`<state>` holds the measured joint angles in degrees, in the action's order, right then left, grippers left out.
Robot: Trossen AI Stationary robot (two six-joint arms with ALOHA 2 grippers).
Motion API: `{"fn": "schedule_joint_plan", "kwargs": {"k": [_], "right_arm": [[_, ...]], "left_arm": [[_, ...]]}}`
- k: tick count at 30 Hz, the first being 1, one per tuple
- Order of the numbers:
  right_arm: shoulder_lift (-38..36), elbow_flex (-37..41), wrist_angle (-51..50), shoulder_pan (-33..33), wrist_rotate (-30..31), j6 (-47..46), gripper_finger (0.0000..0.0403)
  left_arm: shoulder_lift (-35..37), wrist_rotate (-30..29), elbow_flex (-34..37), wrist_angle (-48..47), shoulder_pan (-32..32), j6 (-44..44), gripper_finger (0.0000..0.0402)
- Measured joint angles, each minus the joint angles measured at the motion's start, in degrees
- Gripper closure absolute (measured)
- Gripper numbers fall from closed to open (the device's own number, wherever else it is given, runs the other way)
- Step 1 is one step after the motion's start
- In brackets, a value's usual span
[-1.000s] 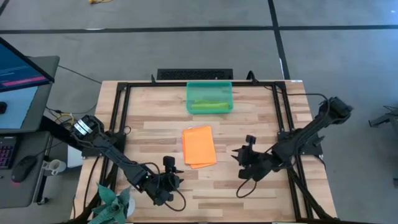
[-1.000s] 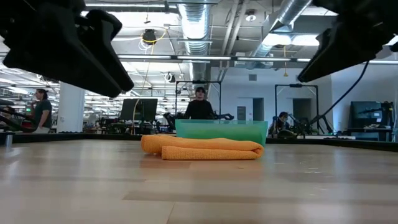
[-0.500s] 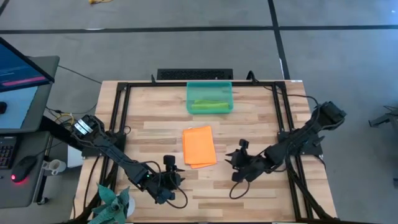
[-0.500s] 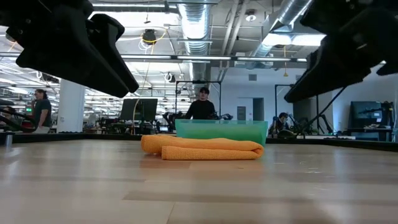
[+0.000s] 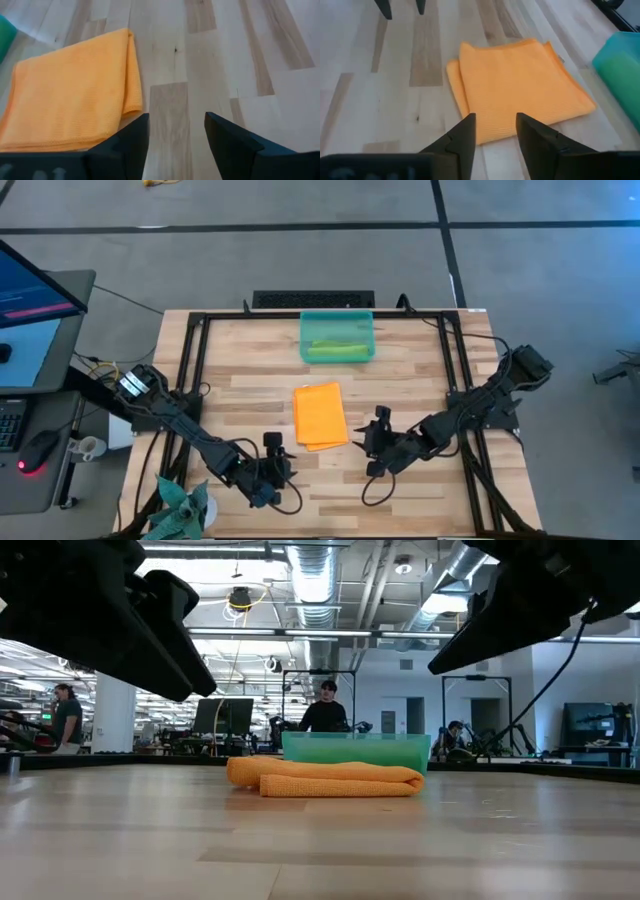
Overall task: Roll microfiber towels into tight, uniform cylinder then place into a basket
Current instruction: Roll the yellow microfiber towel
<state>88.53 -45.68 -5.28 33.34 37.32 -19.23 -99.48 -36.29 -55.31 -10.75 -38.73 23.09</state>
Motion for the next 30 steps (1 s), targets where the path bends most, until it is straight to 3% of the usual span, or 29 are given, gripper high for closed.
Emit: {"fn": "schedule_joint_plan", "kwargs": {"k": [6, 16, 27, 30], "right_arm": [[5.04, 0.12, 4.09, 0.0, 0.04, 7.31, 0.0202], [15.63, -4.44, 6.86, -0.34, 0.09, 17.49, 0.0181], [17.75, -6.57, 3.19, -2.9, -0.25, 14.71, 0.018], [17.75, -6.59, 2.77, -3.68, -3.87, 14.28, 0.018]], "left_arm": [[0.0, -0.28, 0.01, 0.0, 1.24, -1.82, 0.0185], [-5.2, -3.49, -0.03, 5.65, 4.03, -12.02, 0.0182], [-11.3, -7.67, -0.07, 8.99, 5.93, -15.91, 0.0182], [-11.3, -7.67, -0.07, 9.34, 6.21, -15.73, 0.0182]]}}
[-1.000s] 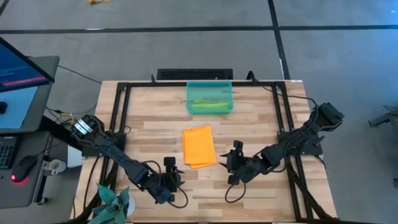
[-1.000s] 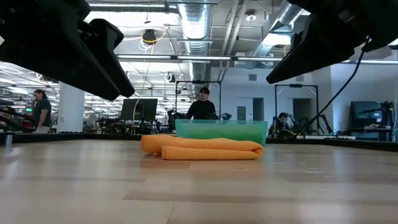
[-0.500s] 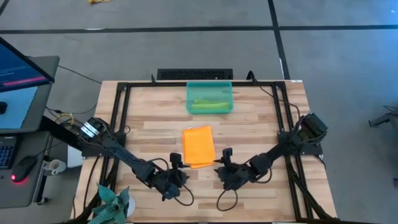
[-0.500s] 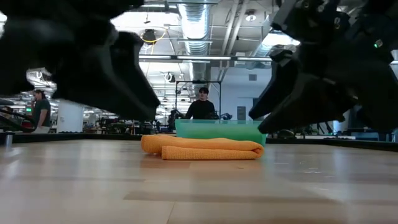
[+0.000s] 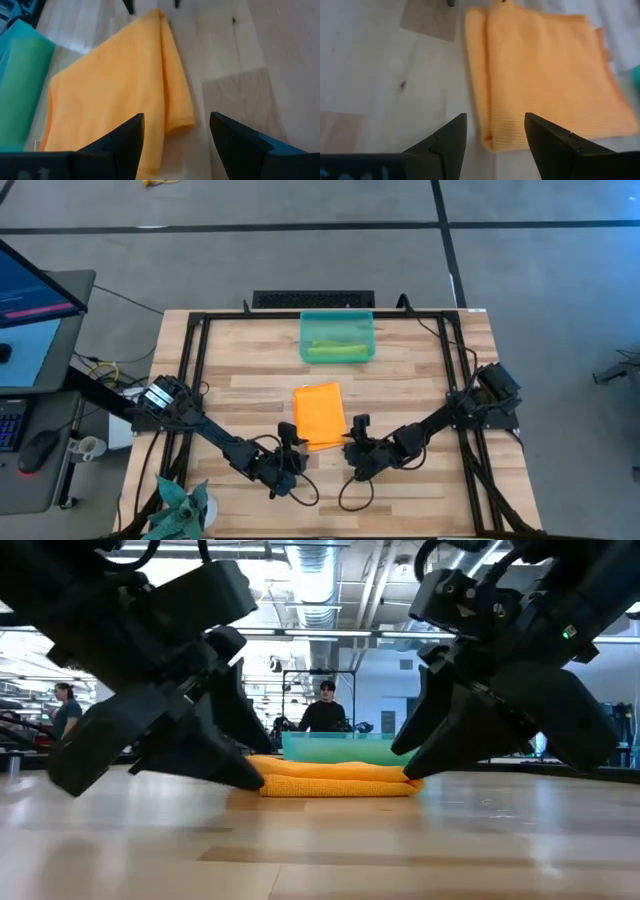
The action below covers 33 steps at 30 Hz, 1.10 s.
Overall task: Roll microfiber towels into tight, uniform cylinder then place into a basket
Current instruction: Roll the yellow microfiber towel
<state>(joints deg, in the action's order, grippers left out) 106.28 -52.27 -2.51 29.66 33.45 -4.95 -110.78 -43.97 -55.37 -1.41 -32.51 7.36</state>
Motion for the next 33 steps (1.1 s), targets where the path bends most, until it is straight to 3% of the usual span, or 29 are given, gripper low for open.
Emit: {"fn": "schedule_joint_plan", "kwargs": {"k": [17, 24, 28, 33], "right_arm": [[2.45, -0.12, -0.18, -2.57, -2.85, -4.11, 0.0182], [2.38, -0.13, -0.27, -3.61, -5.47, -4.76, 0.0217], [2.45, -0.13, -0.17, -4.18, -5.98, -4.95, 0.0254], [2.51, -0.11, -0.17, -4.94, -6.65, -6.21, 0.0291]], "left_arm": [[-3.72, 3.49, -0.3, 2.47, 4.28, 1.11, 0.0182], [-4.29, 1.35, -0.29, 2.34, 4.48, 3.72, 0.0184], [-4.28, 2.47, -0.28, 1.8, 5.09, 3.77, 0.0213], [-4.23, 6.27, -0.23, 1.82, 5.64, 3.69, 0.0286]]}}
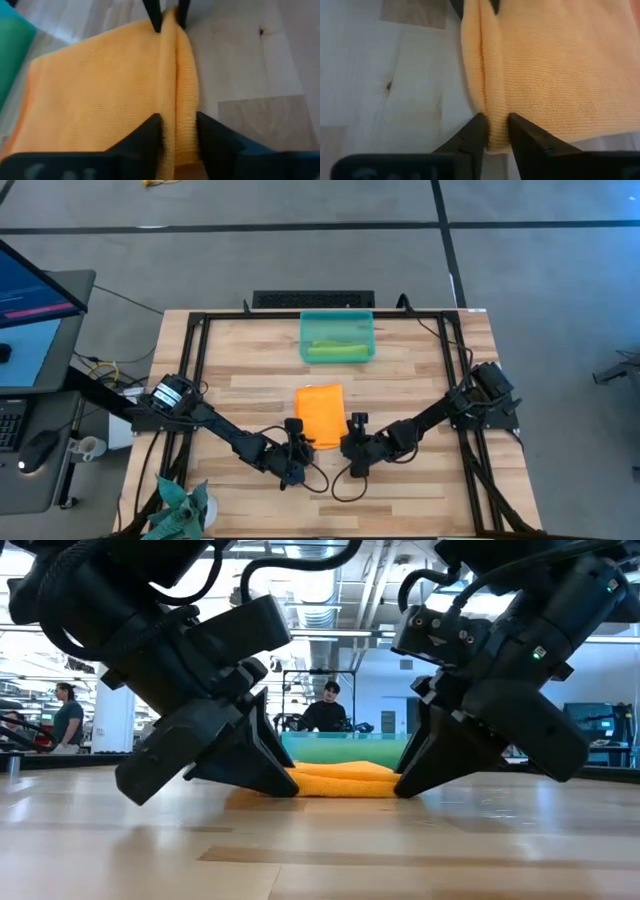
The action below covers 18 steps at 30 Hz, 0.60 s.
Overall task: Roll microfiber towels into tight, uniform cylinder then place into a basket
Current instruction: Roll the yellow microfiber towel
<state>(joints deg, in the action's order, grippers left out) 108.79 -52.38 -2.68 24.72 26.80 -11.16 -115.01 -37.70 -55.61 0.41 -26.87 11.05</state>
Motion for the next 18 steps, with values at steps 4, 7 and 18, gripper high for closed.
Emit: {"fn": "schedule_joint_plan", "kwargs": {"k": [4, 7, 18], "right_arm": [[-0.02, 0.0, 0.0, -0.05, -1.79, 0.02, 0.0321], [-0.08, -0.06, -0.04, -0.09, -4.29, 0.08, 0.035], [0.29, -5.23, -3.83, 1.1, -17.07, 0.64, 0.0383]], "left_arm": [[-0.01, 2.37, 0.06, 0.35, 0.0, -0.07, 0.0349], [-0.01, 4.1, 0.09, 1.21, 0.0, -0.03, 0.0389], [4.84, 14.9, -2.65, -6.69, -0.93, 5.23, 0.0399]]}}
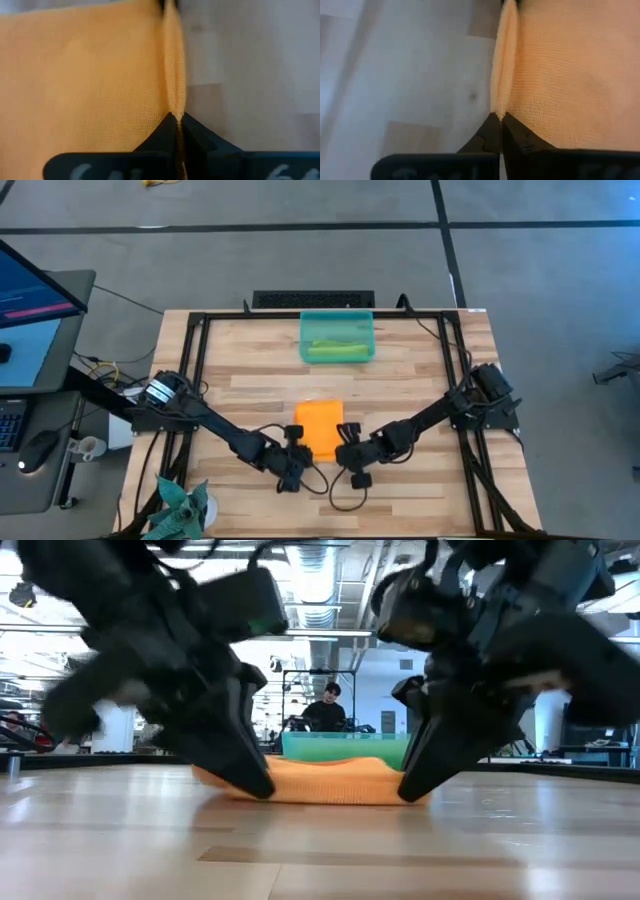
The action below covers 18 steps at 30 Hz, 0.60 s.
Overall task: Roll microfiber towels into tight, uniform cylinder then place into a basket
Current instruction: Roll the yellow microfiber towel
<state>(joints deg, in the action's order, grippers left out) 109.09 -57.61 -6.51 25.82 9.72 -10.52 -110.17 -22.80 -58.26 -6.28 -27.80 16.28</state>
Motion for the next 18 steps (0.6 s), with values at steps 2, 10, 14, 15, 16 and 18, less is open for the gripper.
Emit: {"fn": "schedule_joint_plan", "kwargs": {"k": [2, 10, 14, 15, 16, 18], "right_arm": [[0.06, -1.77, -2.63, 0.91, -0.62, -0.33, 0.0391], [-0.03, -7.96, -7.32, 4.29, -6.99, -3.37, 0.0386], [-0.03, -9.81, -7.14, 5.18, -13.1, -6.52, 0.0394], [-0.03, -10.07, -7.08, 5.46, -13.76, -6.86, 0.0396], [-0.03, -10.16, -7.02, 5.72, -13.95, -6.99, 0.0397], [-0.03, -10.16, -7.55, 5.76, -13.9, -7.06, 0.0397]], "left_arm": [[1.23, 2.72, -0.05, -0.35, -0.14, 1.86, 0.0399], [4.09, 11.45, -0.23, 0.56, -0.94, 9.84, 0.0397], [4.09, 16.68, -0.29, 1.55, -0.96, 15.37, 0.0396], [4.09, 17.6, -0.33, 1.76, -0.97, 16.49, 0.0396], [4.13, 17.93, -0.35, 2.11, -0.97, 17.39, 0.0396], [4.16, 18.02, -0.3, 2.8, -0.95, 18.68, 0.0396]]}}
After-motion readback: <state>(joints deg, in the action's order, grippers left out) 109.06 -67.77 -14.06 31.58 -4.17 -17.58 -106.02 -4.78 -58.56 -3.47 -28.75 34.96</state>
